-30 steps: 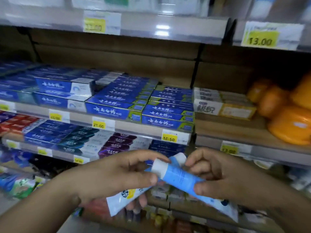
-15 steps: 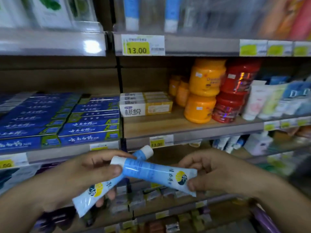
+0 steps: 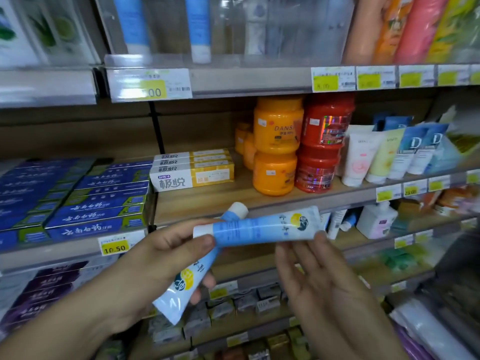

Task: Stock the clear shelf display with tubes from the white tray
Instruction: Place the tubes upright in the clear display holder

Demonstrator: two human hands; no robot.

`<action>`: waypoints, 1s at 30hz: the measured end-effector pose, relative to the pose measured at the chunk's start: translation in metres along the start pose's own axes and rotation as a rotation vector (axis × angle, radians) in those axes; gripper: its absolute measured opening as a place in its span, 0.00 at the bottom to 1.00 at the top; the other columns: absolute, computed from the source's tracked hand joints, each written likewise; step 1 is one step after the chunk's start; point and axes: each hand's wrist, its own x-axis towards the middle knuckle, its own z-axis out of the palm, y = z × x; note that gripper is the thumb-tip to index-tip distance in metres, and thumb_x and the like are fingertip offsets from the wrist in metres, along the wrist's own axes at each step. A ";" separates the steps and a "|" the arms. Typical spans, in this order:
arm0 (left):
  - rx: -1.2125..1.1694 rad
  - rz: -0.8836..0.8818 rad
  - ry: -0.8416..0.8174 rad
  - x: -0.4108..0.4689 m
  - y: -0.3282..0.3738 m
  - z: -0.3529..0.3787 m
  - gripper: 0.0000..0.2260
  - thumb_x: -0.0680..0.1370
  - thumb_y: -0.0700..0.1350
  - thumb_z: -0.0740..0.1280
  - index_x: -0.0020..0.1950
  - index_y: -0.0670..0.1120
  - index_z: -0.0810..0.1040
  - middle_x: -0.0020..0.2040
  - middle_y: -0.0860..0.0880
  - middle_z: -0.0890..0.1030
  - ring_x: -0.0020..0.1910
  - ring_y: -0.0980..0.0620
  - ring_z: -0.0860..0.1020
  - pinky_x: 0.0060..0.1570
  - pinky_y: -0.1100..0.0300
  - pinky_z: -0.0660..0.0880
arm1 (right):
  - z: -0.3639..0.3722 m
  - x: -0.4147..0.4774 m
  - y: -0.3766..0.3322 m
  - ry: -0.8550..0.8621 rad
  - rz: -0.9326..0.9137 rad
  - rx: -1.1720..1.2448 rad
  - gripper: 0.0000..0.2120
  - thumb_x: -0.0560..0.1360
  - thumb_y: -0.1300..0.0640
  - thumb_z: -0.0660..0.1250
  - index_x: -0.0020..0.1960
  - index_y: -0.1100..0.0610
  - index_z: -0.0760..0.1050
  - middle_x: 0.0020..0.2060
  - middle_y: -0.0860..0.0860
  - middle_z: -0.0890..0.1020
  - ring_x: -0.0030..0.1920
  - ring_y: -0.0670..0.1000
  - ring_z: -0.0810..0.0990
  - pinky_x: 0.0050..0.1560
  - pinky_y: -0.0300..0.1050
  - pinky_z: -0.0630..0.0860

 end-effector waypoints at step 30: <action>-0.034 -0.103 -0.651 0.082 0.061 -0.058 0.31 0.68 0.36 0.77 0.70 0.44 0.75 0.62 0.33 0.80 0.57 0.34 0.82 0.52 0.47 0.82 | 0.016 0.061 -0.083 -0.518 0.415 -0.747 0.30 0.49 0.57 0.86 0.48 0.66 0.84 0.51 0.68 0.84 0.48 0.67 0.85 0.40 0.52 0.84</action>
